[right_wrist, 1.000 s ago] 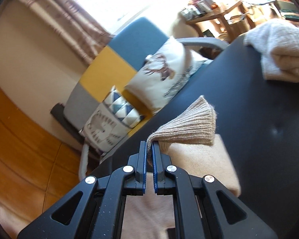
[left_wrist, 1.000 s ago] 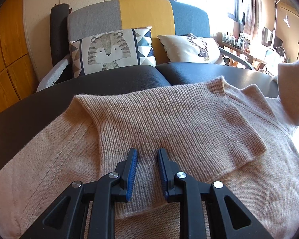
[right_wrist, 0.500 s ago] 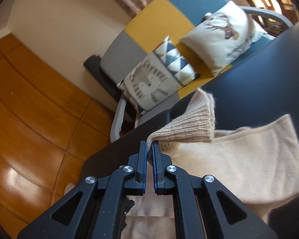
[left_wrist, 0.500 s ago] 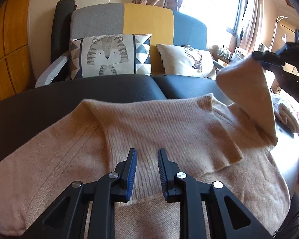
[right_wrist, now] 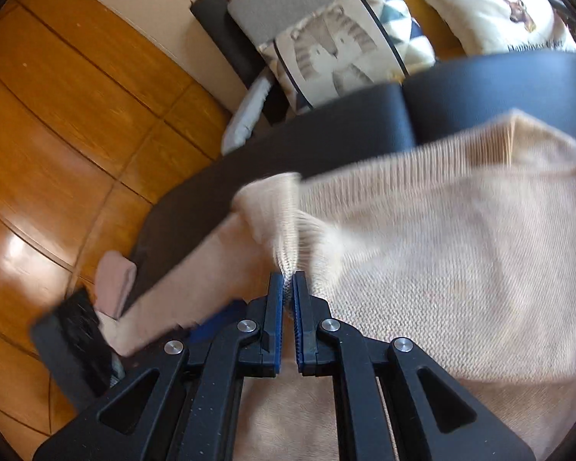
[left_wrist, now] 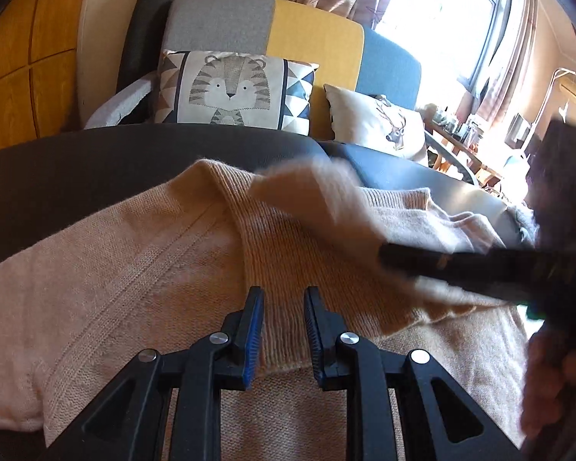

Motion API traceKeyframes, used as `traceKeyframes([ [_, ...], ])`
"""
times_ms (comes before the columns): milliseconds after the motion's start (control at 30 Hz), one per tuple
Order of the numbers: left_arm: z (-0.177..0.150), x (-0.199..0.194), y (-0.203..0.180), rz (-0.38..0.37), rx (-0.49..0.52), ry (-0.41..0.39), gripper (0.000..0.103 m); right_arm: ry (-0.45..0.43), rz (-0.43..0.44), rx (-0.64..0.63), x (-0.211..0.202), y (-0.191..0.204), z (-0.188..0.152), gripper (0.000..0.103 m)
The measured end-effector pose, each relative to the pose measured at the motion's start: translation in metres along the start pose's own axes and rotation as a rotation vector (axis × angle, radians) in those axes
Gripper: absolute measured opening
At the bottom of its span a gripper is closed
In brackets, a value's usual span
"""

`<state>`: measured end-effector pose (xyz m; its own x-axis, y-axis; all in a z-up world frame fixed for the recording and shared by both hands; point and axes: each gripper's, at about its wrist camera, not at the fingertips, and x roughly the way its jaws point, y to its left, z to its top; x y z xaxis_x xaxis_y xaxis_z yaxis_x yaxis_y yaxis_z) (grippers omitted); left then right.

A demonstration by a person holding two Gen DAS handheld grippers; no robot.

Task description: Fold clothes

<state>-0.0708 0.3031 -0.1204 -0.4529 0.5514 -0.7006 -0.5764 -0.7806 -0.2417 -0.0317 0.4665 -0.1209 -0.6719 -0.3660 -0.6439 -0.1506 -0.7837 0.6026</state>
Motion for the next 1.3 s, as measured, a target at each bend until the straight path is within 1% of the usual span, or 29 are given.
traceKeyframes([
  [67, 0.002, 0.002, 0.002, -0.017, -0.014, 0.006, 0.021, 0.024, -0.005, 0.001, 0.006, -0.004, -0.007, 0.008],
  [200, 0.005, 0.006, 0.004, -0.046, -0.047, 0.026, 0.025, 0.031, 0.012, 0.015, 0.006, -0.014, -0.015, 0.008],
  [267, 0.008, 0.007, 0.005, -0.069, -0.075, 0.037, 0.025, 0.032, 0.033, 0.017, 0.004, -0.015, -0.017, 0.014],
  [300, 0.009, 0.008, 0.005, -0.087, -0.09, 0.043, 0.025, 0.031, 0.042, 0.016, 0.003, -0.015, -0.018, 0.019],
  [333, 0.012, 0.007, 0.006, -0.109, -0.111, 0.041, 0.026, 0.031, 0.05, 0.014, 0.003, -0.014, -0.019, 0.023],
  [367, 0.014, 0.006, 0.007, -0.129, -0.132, 0.033, 0.026, 0.03, 0.057, 0.012, 0.003, -0.014, -0.02, 0.025],
  [433, 0.02, 0.007, 0.006, -0.18, -0.165, 0.038, 0.031, 0.029, 0.06, 0.002, 0.003, -0.01, -0.019, 0.029],
  [467, 0.023, 0.008, 0.005, -0.187, -0.17, 0.048, 0.033, 0.03, 0.057, -0.007, 0.003, -0.007, -0.019, 0.029],
  [500, 0.026, 0.012, 0.002, -0.177, -0.166, 0.067, 0.035, 0.031, 0.052, -0.018, 0.003, -0.005, -0.019, 0.029],
  [600, 0.032, 0.022, -0.003, -0.161, -0.165, 0.126, 0.035, 0.035, 0.034, -0.068, -0.007, 0.004, -0.023, 0.029],
  [667, 0.034, 0.029, -0.008, -0.13, -0.166, 0.156, 0.035, 0.032, -0.003, -0.123, -0.019, 0.009, -0.03, 0.029],
  [700, 0.034, 0.032, -0.009, -0.109, -0.167, 0.164, 0.035, 0.025, -0.036, -0.16, -0.026, 0.011, -0.035, 0.029],
  [733, 0.035, 0.035, -0.011, -0.088, -0.168, 0.172, 0.035, 0.017, -0.072, -0.195, -0.033, 0.013, -0.04, 0.029],
  [800, 0.034, 0.037, -0.011, -0.093, -0.185, 0.161, 0.033, -0.017, -0.181, -0.266, -0.05, 0.011, -0.051, 0.029],
  [833, 0.033, 0.037, -0.011, -0.097, -0.194, 0.155, 0.029, -0.028, -0.23, -0.283, -0.056, 0.008, -0.055, 0.028],
  [867, 0.032, 0.036, -0.01, -0.094, -0.199, 0.138, 0.023, -0.049, -0.276, -0.276, -0.065, 0.001, -0.057, 0.026],
  [900, 0.032, 0.034, -0.011, -0.081, -0.19, 0.12, 0.015, -0.072, -0.3, -0.246, -0.075, -0.009, -0.058, 0.019],
  [933, 0.033, 0.031, -0.012, -0.066, -0.181, 0.102, 0.008, -0.087, -0.311, -0.208, -0.084, -0.019, -0.058, 0.019],
  [967, 0.034, 0.027, -0.014, -0.064, -0.167, 0.079, 0.006, -0.104, -0.328, -0.161, -0.095, -0.031, -0.057, 0.019],
  [1133, 0.039, 0.003, -0.015, -0.068, -0.114, -0.038, 0.005, -0.182, -0.422, 0.021, -0.134, -0.085, -0.061, 0.019],
  [1267, 0.044, -0.006, -0.001, -0.069, -0.151, -0.081, 0.005, -0.241, -0.473, 0.111, -0.153, -0.111, -0.06, 0.019],
  [1300, 0.045, -0.006, 0.003, -0.068, -0.164, -0.078, 0.005, -0.255, -0.484, 0.126, -0.157, -0.117, -0.059, 0.018],
])
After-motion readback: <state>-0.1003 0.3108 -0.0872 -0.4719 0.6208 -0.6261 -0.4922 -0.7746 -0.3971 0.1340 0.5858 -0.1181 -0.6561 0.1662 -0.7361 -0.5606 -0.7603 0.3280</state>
